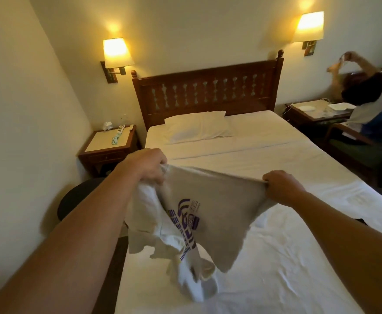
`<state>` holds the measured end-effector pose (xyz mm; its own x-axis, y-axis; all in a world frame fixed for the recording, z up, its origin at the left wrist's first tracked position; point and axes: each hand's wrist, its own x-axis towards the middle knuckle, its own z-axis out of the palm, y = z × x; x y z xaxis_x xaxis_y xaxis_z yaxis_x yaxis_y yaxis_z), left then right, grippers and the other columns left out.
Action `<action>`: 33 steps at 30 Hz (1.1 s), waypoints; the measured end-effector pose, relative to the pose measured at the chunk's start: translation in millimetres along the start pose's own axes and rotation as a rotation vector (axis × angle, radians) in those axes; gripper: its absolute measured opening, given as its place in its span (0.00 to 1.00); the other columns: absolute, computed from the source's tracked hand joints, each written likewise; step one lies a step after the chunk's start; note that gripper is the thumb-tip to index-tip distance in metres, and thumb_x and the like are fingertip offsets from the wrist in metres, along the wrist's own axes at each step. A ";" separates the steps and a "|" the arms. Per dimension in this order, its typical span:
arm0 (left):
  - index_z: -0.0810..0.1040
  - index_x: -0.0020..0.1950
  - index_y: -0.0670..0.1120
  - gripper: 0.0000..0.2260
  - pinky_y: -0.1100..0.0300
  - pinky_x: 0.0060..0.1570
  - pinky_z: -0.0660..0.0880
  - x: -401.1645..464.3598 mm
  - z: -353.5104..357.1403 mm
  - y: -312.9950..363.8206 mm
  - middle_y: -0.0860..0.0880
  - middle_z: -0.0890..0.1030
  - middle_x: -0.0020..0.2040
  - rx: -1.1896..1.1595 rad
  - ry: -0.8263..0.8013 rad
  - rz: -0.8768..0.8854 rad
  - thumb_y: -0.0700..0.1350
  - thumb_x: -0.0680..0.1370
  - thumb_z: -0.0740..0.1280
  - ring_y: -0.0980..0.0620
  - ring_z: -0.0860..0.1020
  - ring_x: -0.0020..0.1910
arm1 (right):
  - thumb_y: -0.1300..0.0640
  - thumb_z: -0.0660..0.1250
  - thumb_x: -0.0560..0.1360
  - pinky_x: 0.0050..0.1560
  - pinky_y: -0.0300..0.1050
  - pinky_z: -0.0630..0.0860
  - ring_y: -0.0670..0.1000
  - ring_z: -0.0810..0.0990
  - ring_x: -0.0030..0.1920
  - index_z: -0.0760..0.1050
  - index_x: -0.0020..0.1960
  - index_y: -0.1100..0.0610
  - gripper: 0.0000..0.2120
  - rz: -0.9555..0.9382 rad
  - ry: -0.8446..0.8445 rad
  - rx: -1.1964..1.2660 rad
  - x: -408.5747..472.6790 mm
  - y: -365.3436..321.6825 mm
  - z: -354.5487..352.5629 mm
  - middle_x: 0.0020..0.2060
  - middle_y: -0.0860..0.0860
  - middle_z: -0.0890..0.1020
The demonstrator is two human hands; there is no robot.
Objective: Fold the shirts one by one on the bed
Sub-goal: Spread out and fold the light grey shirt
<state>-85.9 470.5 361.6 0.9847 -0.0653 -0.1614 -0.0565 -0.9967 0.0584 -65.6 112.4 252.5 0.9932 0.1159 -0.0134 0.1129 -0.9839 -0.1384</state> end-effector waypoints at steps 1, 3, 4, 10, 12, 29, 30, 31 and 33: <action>0.81 0.43 0.51 0.06 0.50 0.47 0.81 0.1 9.4 -8.4 0.50 0.82 0.42 0.061 -0.036 -0.030 0.48 0.71 0.77 0.50 0.81 0.42 | 0.61 0.61 0.77 0.44 0.47 0.76 0.53 0.78 0.43 0.70 0.36 0.50 0.12 0.033 -0.017 -0.001 -1.1 4.8 4.0 0.40 0.51 0.78; 0.82 0.41 0.49 0.05 0.53 0.44 0.80 3.6 37.0 -20.2 0.50 0.83 0.40 0.152 -0.112 -0.068 0.49 0.73 0.73 0.49 0.81 0.41 | 0.62 0.61 0.76 0.43 0.48 0.76 0.55 0.78 0.43 0.71 0.35 0.51 0.12 0.072 -0.053 0.006 0.2 10.5 14.4 0.40 0.52 0.78; 0.81 0.41 0.48 0.05 0.53 0.41 0.79 5.6 53.7 -24.4 0.49 0.82 0.40 0.179 -0.156 -0.081 0.49 0.75 0.71 0.48 0.81 0.41 | 0.62 0.61 0.76 0.44 0.48 0.76 0.55 0.78 0.44 0.71 0.36 0.51 0.11 0.081 -0.063 0.007 1.1 10.8 20.1 0.41 0.52 0.78; 0.81 0.45 0.46 0.06 0.52 0.40 0.74 23.5 142.1 -45.5 0.47 0.81 0.43 0.163 -0.343 -0.110 0.45 0.79 0.67 0.46 0.80 0.41 | 0.59 0.60 0.77 0.51 0.51 0.78 0.58 0.80 0.53 0.78 0.51 0.54 0.09 0.126 -0.173 -0.063 17.2 17.4 60.0 0.51 0.54 0.80; 0.78 0.44 0.47 0.06 0.53 0.39 0.72 39.1 157.5 -49.4 0.48 0.79 0.41 0.164 -0.368 -0.125 0.42 0.79 0.64 0.48 0.77 0.39 | 0.58 0.60 0.77 0.51 0.52 0.78 0.59 0.80 0.50 0.78 0.49 0.54 0.08 0.154 -0.188 -0.052 31.7 19.7 69.1 0.49 0.54 0.80; 0.77 0.68 0.44 0.14 0.55 0.56 0.74 266.0 -41.8 -24.5 0.47 0.79 0.61 -1.544 0.732 -0.635 0.43 0.83 0.61 0.48 0.78 0.58 | 0.59 0.62 0.80 0.47 0.50 0.73 0.59 0.76 0.46 0.78 0.49 0.61 0.07 0.356 0.544 0.392 264.9 -0.9 -51.4 0.47 0.56 0.78; 0.75 0.71 0.45 0.16 0.53 0.58 0.74 271.7 -68.4 -23.1 0.46 0.79 0.65 -1.611 0.753 -0.573 0.44 0.84 0.60 0.47 0.78 0.59 | 0.60 0.62 0.80 0.49 0.51 0.73 0.60 0.77 0.48 0.77 0.51 0.61 0.07 0.366 0.609 0.444 271.3 -6.3 -69.9 0.48 0.57 0.78; 0.75 0.71 0.45 0.16 0.52 0.58 0.75 274.3 -90.0 -22.7 0.44 0.78 0.67 -1.664 0.785 -0.533 0.45 0.84 0.59 0.47 0.77 0.57 | 0.60 0.62 0.80 0.51 0.51 0.72 0.62 0.77 0.50 0.78 0.52 0.61 0.07 0.373 0.661 0.489 275.9 -10.0 -83.5 0.50 0.57 0.78; 0.80 0.62 0.47 0.11 0.53 0.57 0.76 273.6 -129.4 -23.7 0.45 0.82 0.60 -1.794 0.860 -0.491 0.46 0.81 0.64 0.49 0.79 0.53 | 0.61 0.61 0.79 0.49 0.48 0.70 0.60 0.75 0.48 0.79 0.52 0.60 0.09 0.361 0.742 0.576 283.6 -15.4 -109.2 0.51 0.58 0.79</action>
<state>206.2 482.6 443.6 0.7022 0.7069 -0.0844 -0.1555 0.2680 0.9508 217.5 145.6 359.0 0.7545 -0.4836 0.4436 -0.0352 -0.7048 -0.7085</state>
